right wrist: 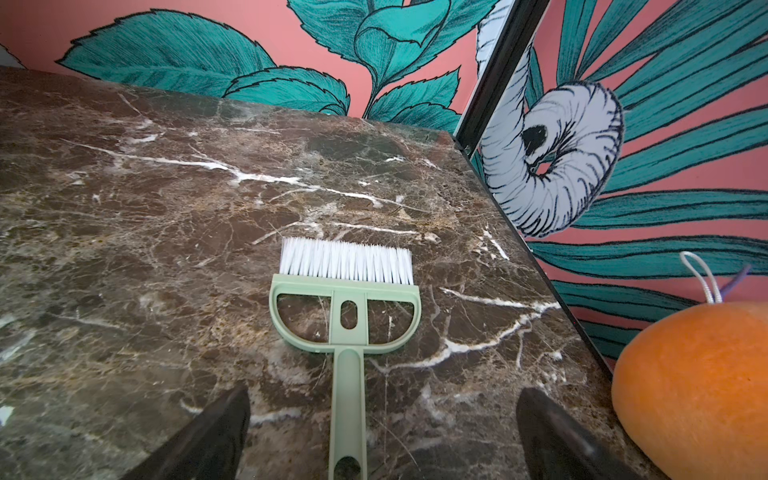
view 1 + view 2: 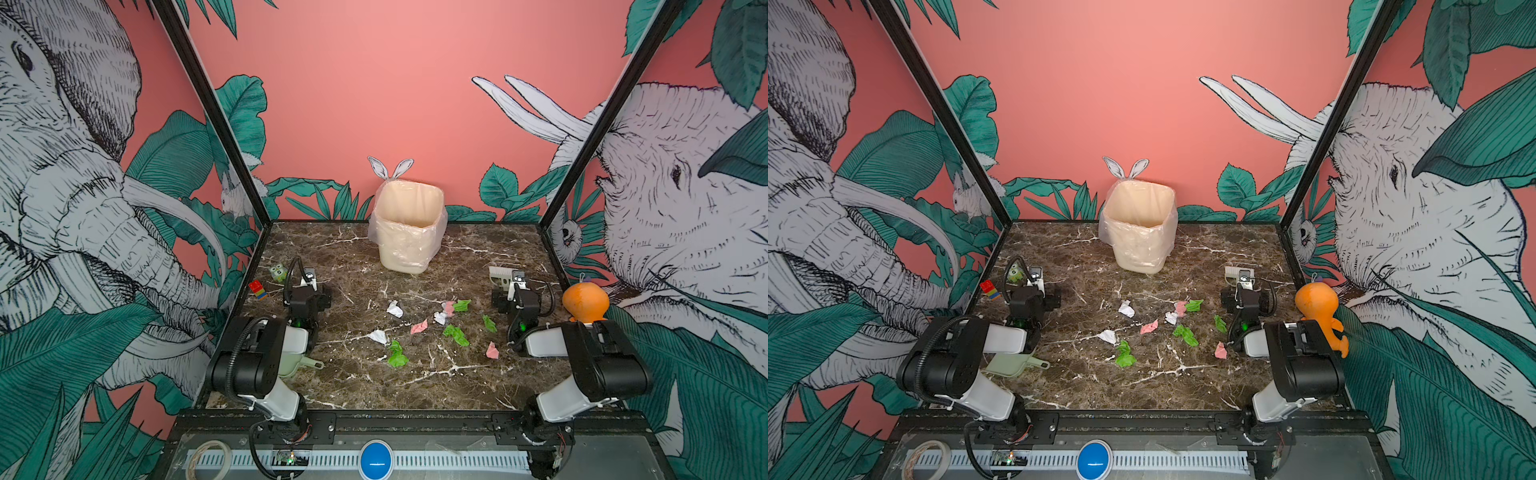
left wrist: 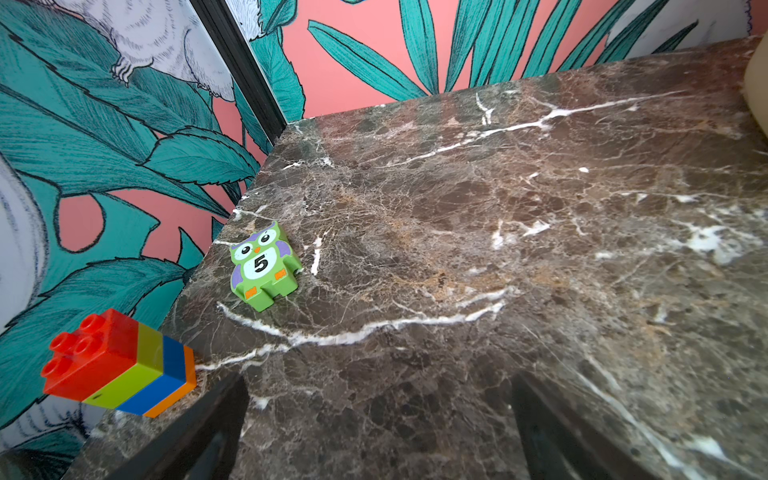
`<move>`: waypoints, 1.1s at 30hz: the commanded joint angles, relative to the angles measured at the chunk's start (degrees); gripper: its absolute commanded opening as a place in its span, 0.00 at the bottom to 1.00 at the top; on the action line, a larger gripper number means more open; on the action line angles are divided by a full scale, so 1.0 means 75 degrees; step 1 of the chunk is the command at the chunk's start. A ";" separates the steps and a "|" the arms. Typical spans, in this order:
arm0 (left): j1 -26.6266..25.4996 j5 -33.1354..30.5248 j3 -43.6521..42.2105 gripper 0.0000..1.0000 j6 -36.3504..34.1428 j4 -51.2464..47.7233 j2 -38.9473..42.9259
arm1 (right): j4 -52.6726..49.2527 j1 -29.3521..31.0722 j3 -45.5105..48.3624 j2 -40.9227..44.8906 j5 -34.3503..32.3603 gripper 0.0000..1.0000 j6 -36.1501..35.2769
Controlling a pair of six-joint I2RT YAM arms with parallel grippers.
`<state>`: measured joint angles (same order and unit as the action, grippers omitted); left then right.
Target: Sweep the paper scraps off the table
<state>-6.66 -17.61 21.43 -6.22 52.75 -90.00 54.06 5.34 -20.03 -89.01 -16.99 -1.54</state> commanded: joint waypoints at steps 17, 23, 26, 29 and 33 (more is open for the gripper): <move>-0.0293 0.0701 0.2528 1.00 0.0138 -0.6365 0.3366 | -0.8826 0.1444 -0.6023 0.1535 0.0563 0.99 0.2291; -0.0414 0.0968 0.2674 1.00 0.0286 -0.6848 0.3610 | -0.9332 0.1478 -0.8338 0.0239 0.2259 0.99 0.3168; -0.0436 0.1081 0.2677 1.00 0.0394 -0.6980 0.3730 | -0.9346 0.1502 -0.9115 -0.0305 0.2954 0.99 0.3559; -0.0460 0.1137 0.2688 1.00 0.0454 -0.7051 0.3815 | -0.9178 0.1543 -0.9704 -0.0958 0.3477 0.99 0.3950; -0.0484 0.1204 0.2665 1.00 0.0466 -0.7174 0.3923 | -0.9072 0.1653 -1.0392 -0.1570 0.3862 0.99 0.4284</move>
<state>-9.96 -9.80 40.14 -3.81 0.89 -62.41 -14.52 16.91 -94.37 -98.39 7.09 26.26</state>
